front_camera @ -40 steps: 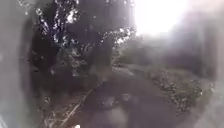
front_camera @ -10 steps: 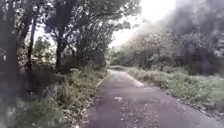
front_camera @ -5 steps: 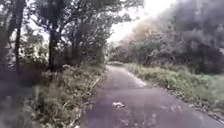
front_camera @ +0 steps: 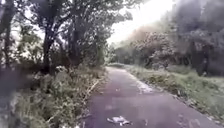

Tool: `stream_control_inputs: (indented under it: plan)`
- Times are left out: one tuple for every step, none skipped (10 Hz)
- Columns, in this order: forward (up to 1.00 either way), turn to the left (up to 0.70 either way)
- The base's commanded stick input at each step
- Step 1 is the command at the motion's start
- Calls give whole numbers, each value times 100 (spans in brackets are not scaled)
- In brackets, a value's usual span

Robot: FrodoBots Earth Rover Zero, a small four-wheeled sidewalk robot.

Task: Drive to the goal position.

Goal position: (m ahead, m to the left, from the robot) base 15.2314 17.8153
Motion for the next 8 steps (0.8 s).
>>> stream_control_inputs:
  plan:
    - [70,-35]
    - [70,-27]
    - [70,-5]
    - [70,0]
    - [70,0]
    - [70,0]
    - [70,0]
    - [70,0]
